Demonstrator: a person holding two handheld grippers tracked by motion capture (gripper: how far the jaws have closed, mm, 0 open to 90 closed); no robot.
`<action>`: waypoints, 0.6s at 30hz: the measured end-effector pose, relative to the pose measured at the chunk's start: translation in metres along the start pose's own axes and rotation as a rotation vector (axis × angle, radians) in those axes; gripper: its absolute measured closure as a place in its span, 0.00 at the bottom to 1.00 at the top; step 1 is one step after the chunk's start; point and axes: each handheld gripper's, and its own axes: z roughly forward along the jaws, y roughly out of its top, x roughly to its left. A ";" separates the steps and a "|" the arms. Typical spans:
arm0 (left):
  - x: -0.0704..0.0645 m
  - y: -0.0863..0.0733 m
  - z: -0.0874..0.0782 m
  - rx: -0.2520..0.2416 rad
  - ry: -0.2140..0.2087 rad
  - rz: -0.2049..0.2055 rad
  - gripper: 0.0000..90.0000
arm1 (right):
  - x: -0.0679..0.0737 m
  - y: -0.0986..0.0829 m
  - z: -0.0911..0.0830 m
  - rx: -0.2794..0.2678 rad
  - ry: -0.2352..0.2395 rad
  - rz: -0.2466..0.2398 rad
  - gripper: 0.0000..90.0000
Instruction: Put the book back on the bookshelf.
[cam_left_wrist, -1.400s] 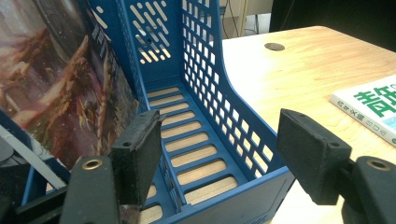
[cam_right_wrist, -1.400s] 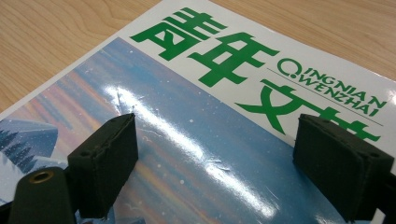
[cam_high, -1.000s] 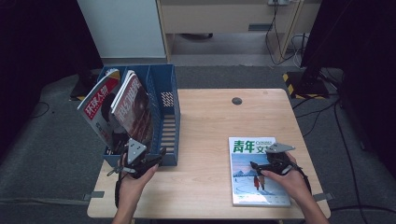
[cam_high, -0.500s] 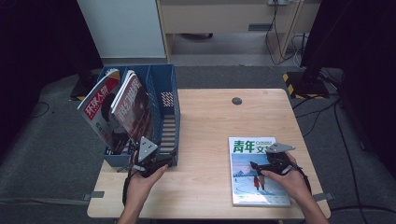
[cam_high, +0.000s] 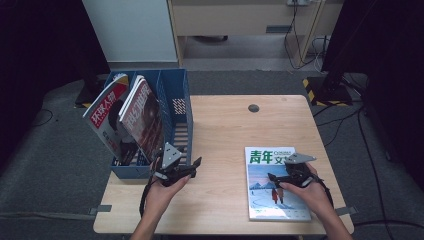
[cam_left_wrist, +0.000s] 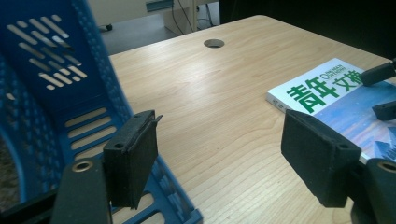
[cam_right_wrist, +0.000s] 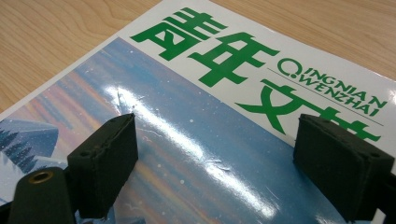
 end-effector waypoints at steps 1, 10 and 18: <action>-0.003 0.000 0.002 -0.001 -0.005 -0.001 0.30 | 0.000 0.000 0.000 0.000 0.000 0.002 0.15; -0.018 0.004 0.014 0.019 -0.038 0.024 0.29 | 0.001 0.000 0.000 0.002 0.000 -0.006 0.13; -0.041 0.011 0.035 0.025 -0.087 0.039 0.28 | -0.002 -0.001 -0.002 0.014 0.003 -0.008 0.12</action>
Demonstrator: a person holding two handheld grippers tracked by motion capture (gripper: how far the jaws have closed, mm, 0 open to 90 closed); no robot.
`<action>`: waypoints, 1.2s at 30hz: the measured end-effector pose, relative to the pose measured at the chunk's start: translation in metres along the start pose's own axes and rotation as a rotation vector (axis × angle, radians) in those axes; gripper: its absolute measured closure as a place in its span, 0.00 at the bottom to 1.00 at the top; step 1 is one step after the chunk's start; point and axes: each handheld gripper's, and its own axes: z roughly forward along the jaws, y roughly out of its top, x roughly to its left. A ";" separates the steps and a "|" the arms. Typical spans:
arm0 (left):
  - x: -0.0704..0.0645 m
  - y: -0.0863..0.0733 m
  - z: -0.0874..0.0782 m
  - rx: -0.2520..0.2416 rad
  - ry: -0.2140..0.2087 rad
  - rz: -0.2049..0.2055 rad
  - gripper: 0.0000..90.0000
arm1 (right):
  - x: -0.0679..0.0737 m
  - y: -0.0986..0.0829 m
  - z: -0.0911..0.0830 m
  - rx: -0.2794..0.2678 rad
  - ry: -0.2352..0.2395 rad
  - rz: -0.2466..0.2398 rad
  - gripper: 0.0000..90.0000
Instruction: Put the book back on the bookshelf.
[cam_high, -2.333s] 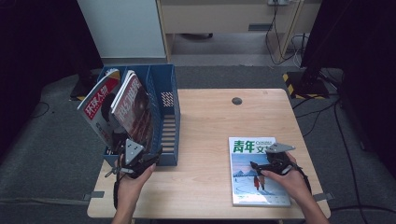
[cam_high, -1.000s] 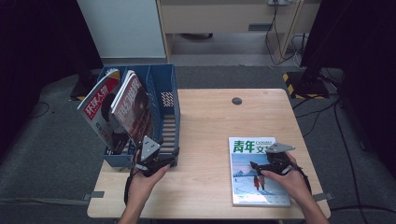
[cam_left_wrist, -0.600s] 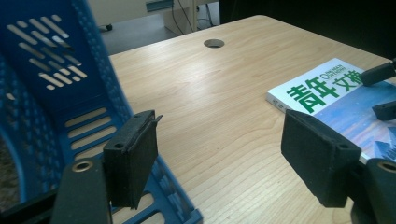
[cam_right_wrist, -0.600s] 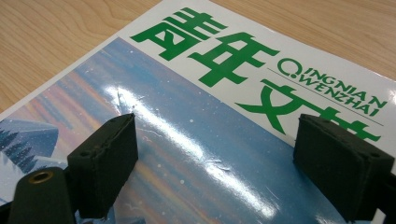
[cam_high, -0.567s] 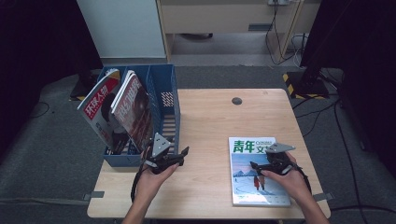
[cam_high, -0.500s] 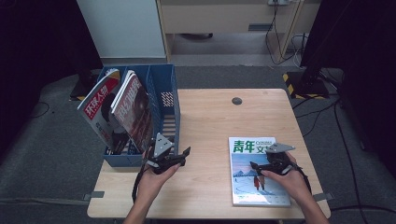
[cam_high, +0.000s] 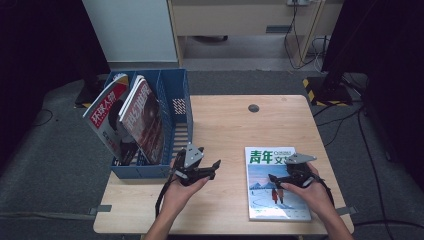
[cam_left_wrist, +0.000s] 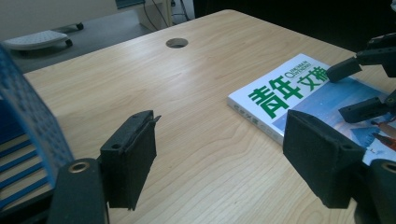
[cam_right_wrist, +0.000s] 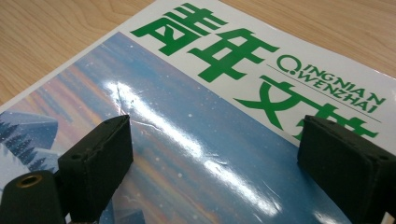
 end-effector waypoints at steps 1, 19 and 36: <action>-0.002 0.000 0.002 0.002 -0.005 0.002 0.28 | -0.001 0.000 -0.001 0.000 -0.002 -0.002 0.11; -0.032 -0.011 0.060 0.116 -0.074 0.032 0.27 | -0.017 -0.004 -0.011 -0.001 -0.003 0.032 0.05; -0.058 -0.038 0.082 0.175 -0.121 -0.034 0.25 | -0.035 -0.013 -0.015 0.048 0.000 0.094 0.05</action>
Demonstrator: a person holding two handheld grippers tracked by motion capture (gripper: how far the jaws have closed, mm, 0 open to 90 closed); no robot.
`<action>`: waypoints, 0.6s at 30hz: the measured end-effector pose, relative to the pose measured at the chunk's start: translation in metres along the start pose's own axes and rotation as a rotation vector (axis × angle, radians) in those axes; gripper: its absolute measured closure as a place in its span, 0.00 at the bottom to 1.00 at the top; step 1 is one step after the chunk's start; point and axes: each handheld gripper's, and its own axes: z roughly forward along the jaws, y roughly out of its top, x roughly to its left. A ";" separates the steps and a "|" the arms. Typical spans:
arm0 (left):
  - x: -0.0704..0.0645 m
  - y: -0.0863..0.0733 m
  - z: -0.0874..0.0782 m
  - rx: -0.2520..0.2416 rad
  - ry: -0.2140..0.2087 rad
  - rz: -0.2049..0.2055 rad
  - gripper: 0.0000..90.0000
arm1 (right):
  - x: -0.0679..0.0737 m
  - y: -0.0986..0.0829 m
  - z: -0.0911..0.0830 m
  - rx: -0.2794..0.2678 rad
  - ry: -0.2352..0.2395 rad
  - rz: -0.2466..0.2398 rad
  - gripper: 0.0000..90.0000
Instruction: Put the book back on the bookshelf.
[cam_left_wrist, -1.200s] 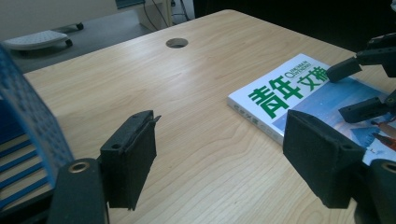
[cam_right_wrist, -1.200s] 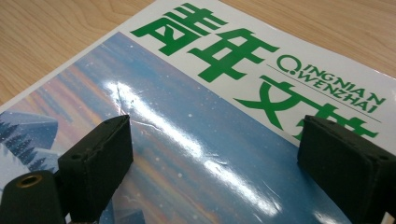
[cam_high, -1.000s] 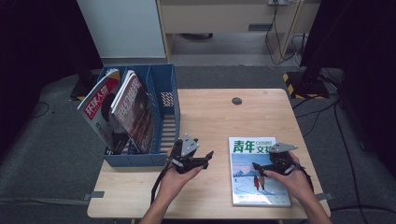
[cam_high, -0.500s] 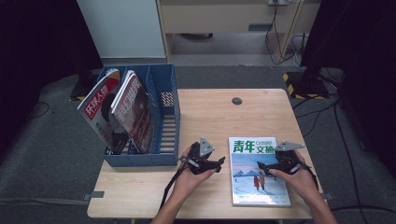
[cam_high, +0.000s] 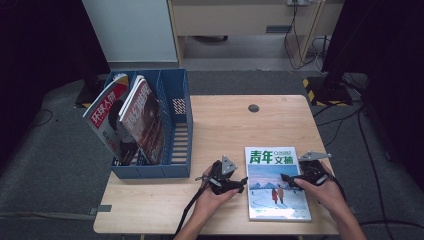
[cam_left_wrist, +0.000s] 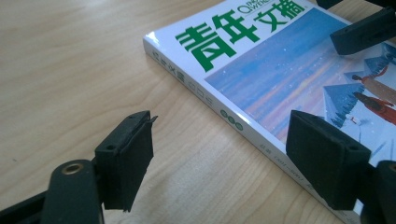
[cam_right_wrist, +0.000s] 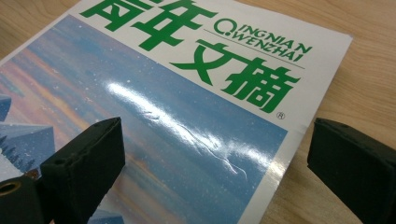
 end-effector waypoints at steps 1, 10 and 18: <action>-0.002 -0.001 0.002 0.006 -0.001 0.003 0.25 | -0.001 -0.001 0.001 0.006 0.000 0.007 0.05; -0.011 -0.004 0.008 0.024 -0.012 0.021 0.23 | -0.005 -0.004 0.002 0.007 0.033 0.060 0.04; -0.018 -0.006 0.011 0.030 -0.024 0.023 0.23 | -0.007 -0.006 0.005 0.006 0.060 0.105 0.03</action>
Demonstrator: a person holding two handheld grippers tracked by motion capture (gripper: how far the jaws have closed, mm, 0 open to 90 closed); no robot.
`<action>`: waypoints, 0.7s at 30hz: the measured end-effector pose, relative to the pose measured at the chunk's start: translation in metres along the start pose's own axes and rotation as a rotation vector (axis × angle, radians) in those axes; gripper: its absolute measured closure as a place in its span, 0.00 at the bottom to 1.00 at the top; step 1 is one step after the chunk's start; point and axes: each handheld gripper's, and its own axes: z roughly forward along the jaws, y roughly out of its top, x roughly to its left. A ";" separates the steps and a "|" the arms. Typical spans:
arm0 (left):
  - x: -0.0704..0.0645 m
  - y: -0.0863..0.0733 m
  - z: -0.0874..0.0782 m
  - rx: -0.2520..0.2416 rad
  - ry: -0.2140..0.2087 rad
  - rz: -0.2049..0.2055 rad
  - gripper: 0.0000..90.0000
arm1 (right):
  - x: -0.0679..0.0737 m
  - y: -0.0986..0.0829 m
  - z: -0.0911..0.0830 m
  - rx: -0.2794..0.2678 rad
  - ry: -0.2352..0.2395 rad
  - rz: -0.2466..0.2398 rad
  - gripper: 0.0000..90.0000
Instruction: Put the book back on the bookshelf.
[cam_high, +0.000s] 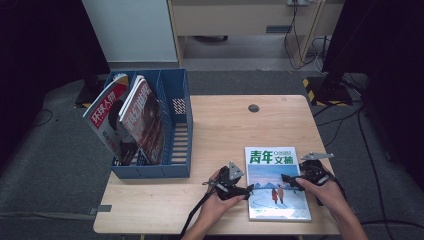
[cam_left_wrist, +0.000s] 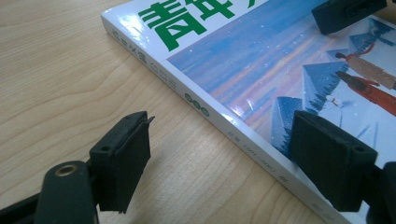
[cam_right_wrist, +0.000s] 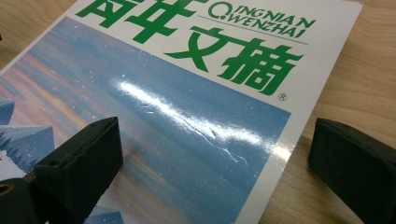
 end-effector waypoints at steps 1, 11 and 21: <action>-0.001 0.000 0.000 0.000 -0.002 0.003 0.23 | 0.000 -0.001 0.001 -0.005 0.008 0.004 0.02; -0.005 -0.002 0.004 -0.011 -0.029 -0.029 0.23 | 0.002 -0.001 0.003 -0.013 0.012 0.005 0.01; -0.003 -0.002 0.005 -0.009 -0.040 -0.038 0.23 | -0.001 -0.001 0.001 -0.028 0.030 0.047 0.05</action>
